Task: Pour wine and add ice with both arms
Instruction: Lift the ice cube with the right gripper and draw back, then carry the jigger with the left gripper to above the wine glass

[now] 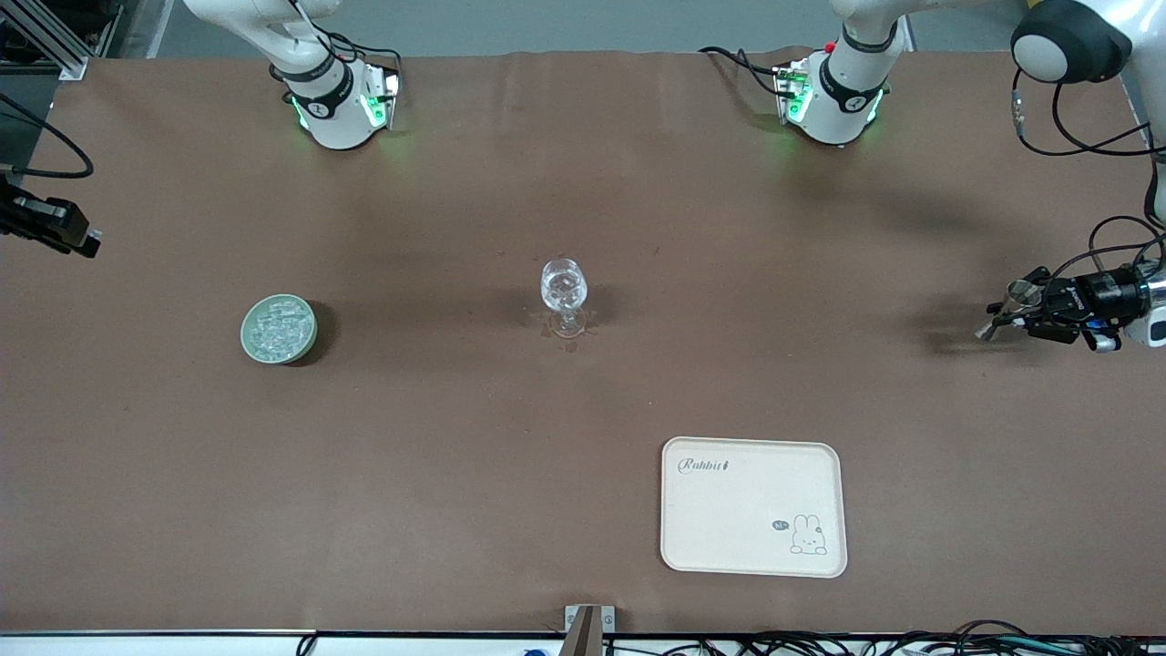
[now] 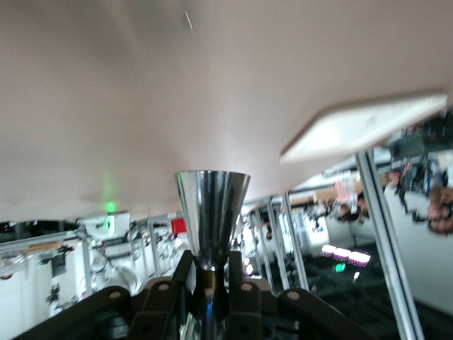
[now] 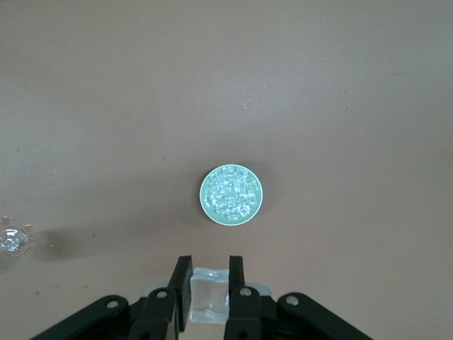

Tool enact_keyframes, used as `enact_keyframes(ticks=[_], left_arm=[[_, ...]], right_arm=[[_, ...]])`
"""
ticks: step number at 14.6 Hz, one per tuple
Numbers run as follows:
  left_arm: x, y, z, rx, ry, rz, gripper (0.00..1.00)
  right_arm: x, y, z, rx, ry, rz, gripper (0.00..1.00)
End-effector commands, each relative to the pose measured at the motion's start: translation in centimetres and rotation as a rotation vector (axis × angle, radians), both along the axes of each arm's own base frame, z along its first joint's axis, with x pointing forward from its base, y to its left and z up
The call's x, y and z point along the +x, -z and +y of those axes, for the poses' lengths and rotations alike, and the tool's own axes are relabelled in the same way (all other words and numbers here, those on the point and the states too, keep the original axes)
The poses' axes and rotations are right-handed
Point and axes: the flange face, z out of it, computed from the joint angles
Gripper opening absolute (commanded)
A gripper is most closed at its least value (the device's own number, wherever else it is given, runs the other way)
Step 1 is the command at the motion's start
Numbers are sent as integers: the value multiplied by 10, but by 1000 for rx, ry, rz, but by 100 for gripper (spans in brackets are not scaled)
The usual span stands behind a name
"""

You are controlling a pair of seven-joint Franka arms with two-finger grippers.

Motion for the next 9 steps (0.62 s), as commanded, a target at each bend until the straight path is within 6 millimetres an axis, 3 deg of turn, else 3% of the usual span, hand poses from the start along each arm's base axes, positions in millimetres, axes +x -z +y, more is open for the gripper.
enact_keyframes(ticks=[1, 5, 9], left_arm=[[3, -29, -32, -95, 60, -27, 0], [11, -77, -77, -158, 111, 26, 0], [9, -110, -126, -132, 161, 49, 0]], right_arm=[[-2, -4, 0, 20, 1, -4, 1], [-2, -5, -1, 28, 3, -15, 0], [2, -4, -1, 31, 5, -42, 0]])
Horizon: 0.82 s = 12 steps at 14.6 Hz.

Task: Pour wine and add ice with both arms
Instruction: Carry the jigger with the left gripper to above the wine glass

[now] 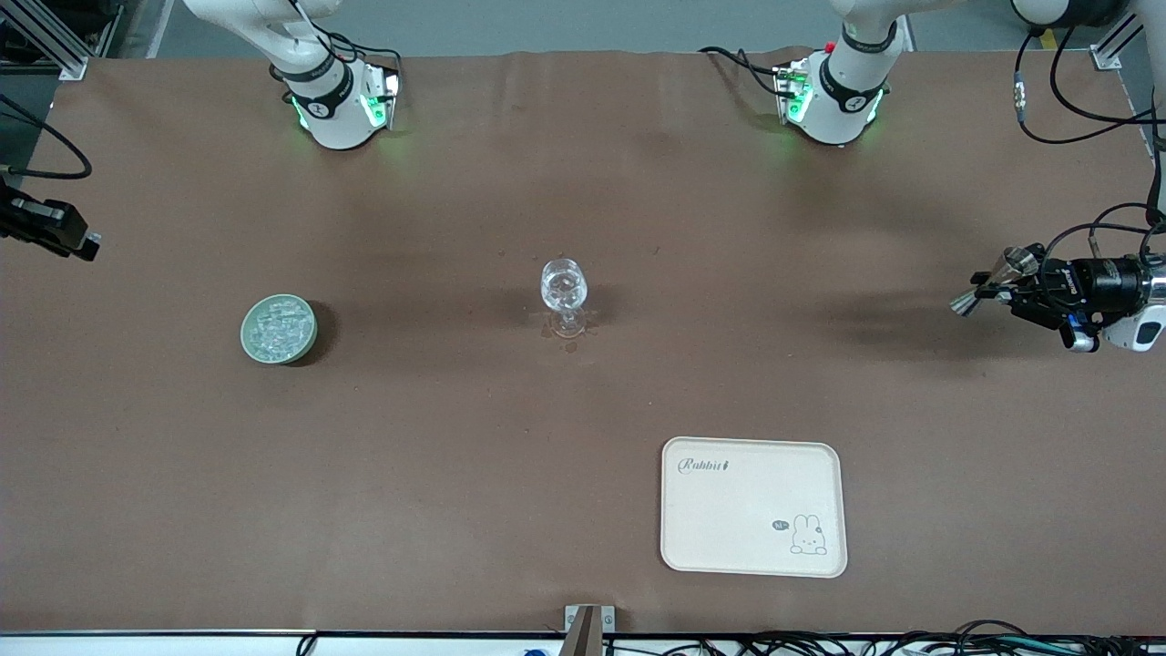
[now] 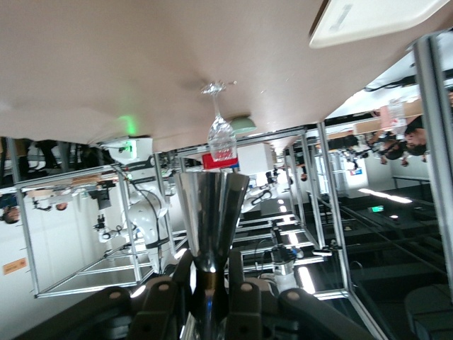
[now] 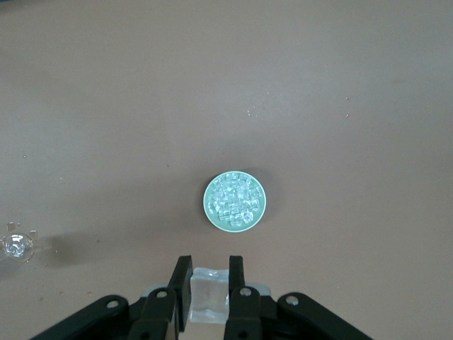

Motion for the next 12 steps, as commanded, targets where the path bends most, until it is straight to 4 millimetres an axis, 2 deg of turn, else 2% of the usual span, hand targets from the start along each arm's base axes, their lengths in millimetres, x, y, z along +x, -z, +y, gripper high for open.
enact_keyframes(ticks=[1, 5, 9, 12], left_arm=[[-15, -26, -36, 27, -3, 13, 0], [-18, -47, -102, 77, -1, 54, 0], [-8, -70, -166, 136, 40, 76, 0], [-4, -74, -222, 199, 53, 107, 0]], right_arm=[[0, -2, -1, 24, 4, -21, 0], [0, -1, -3, 24, 7, -20, 0], [0, -1, -9, 25, 17, -17, 0], [-1, -2, -3, 28, 7, -16, 0]])
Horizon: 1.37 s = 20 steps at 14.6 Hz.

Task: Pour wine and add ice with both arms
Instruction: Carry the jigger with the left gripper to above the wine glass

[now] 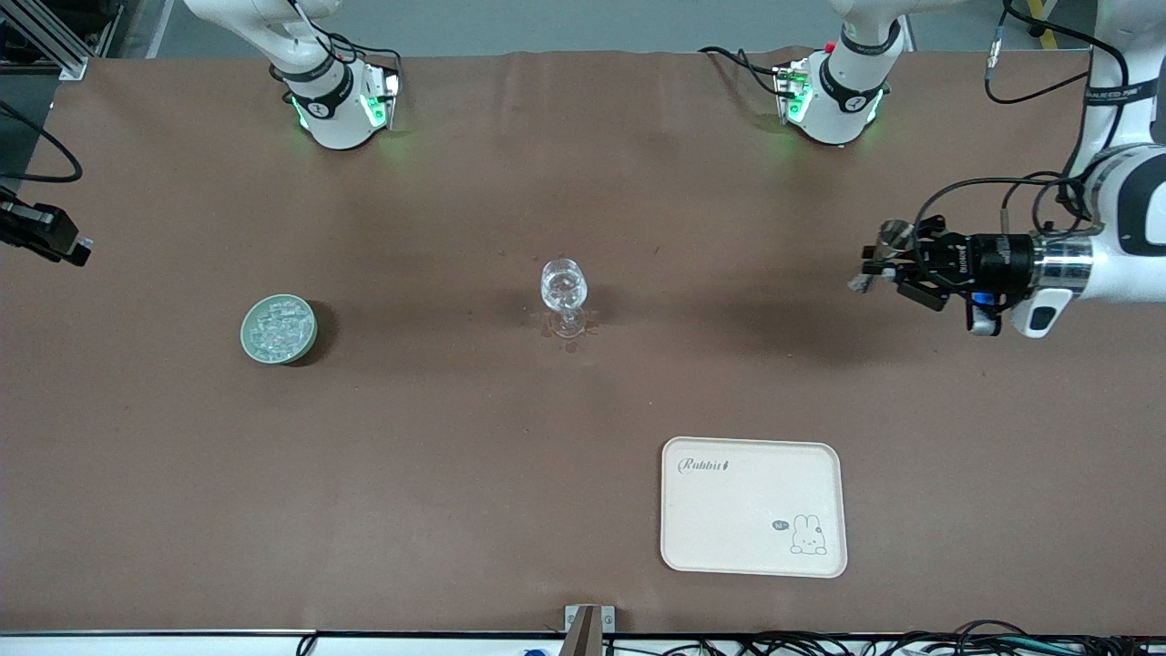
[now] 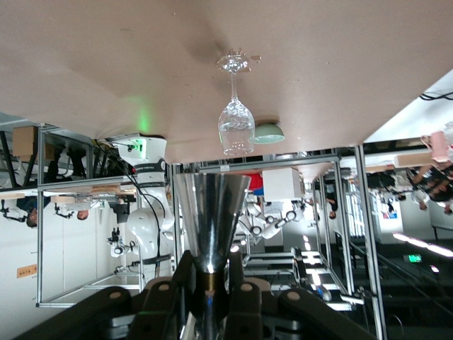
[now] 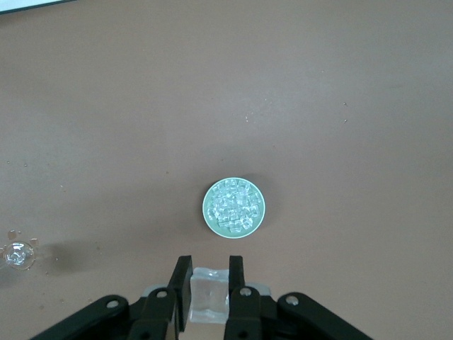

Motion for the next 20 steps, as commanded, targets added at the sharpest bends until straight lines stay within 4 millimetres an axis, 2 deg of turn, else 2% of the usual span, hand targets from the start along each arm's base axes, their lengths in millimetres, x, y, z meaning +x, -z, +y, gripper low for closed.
enact_keyframes(ticks=[1, 6, 10, 17, 20], left_arm=[[-3, -6, -52, 86, -7, 33, 0], [2, 4, -140, 202, -65, 63, 0], [-4, 17, -212, 267, -109, 79, 0], [-26, 42, -303, 312, -123, 55, 0], [-24, 46, -321, 334, -106, 3, 0]], right_arm=[[-2, 0, 3, 25, -5, -1, 0], [-2, 0, 5, 25, -8, 1, 0], [-2, -1, 9, 25, -14, -1, 0], [-2, -1, 8, 23, -14, -1, 0], [-2, -1, 8, 23, -14, -1, 0]])
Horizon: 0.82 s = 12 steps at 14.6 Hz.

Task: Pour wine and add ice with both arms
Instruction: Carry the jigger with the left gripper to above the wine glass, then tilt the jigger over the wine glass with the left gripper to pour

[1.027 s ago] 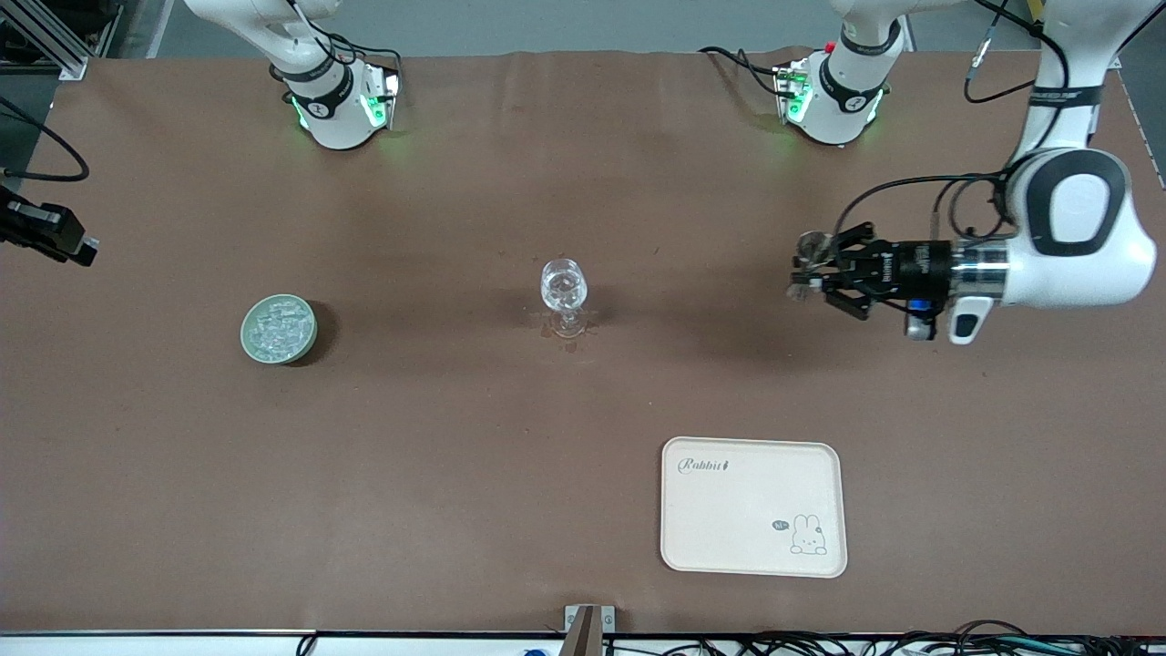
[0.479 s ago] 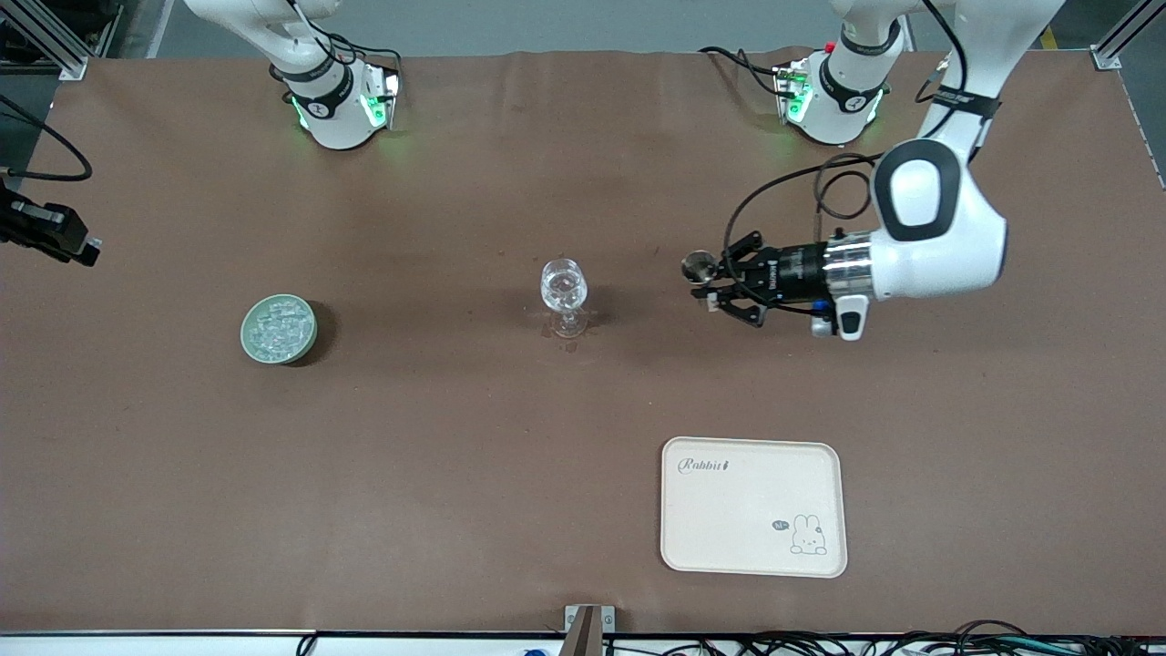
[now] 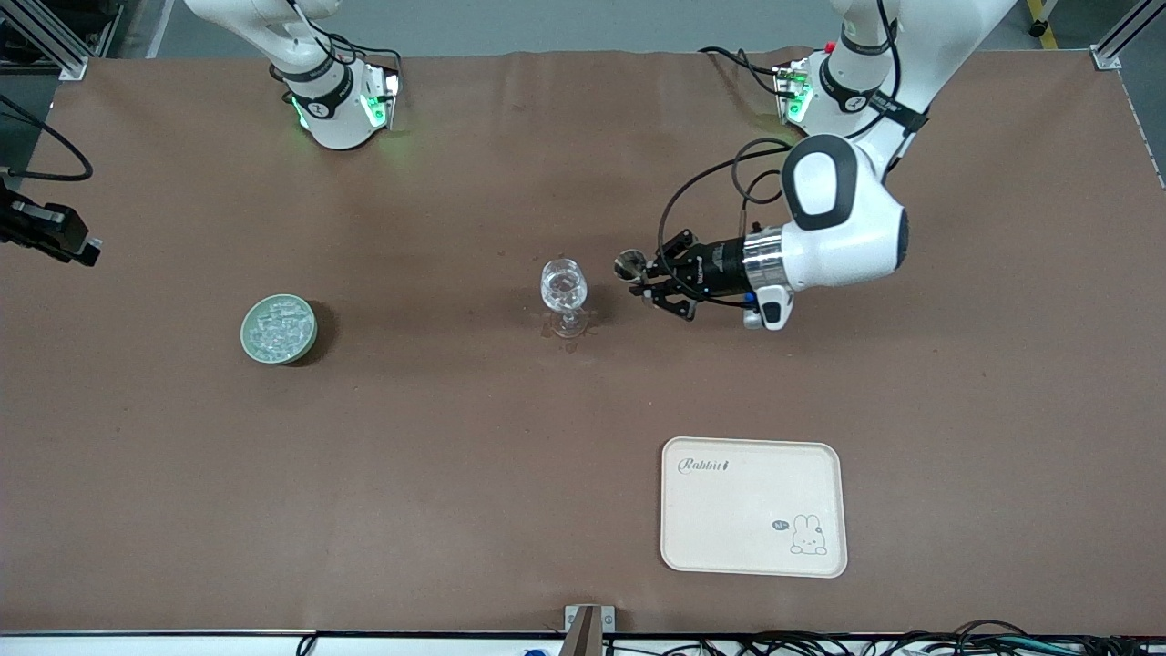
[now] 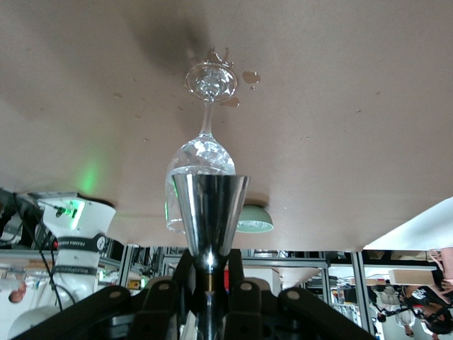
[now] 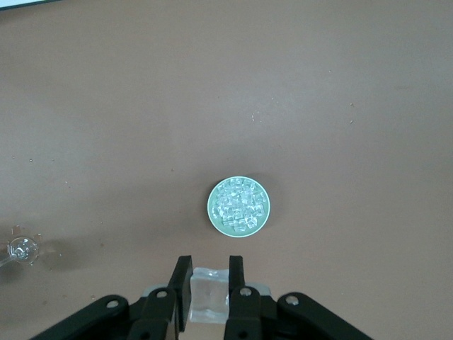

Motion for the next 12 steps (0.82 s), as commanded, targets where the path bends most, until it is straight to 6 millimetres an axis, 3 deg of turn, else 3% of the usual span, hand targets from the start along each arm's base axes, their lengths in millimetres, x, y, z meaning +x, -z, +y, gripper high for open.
enact_keyframes(ticks=[1, 5, 8, 12], left_arm=[[7, 3, -15, 22, 27, -32, 0], [6, 9, -42, 83, 43, -50, 0], [25, 9, -61, 163, 42, -41, 0], [10, 16, -85, 247, 129, -79, 0]], right_arm=[[-2, -1, 0, 20, 1, -2, 0], [-2, -1, 0, 20, 1, -2, 0], [-2, -1, 1, 21, -1, -2, 0], [-2, -1, 2, 21, -3, -2, 0]])
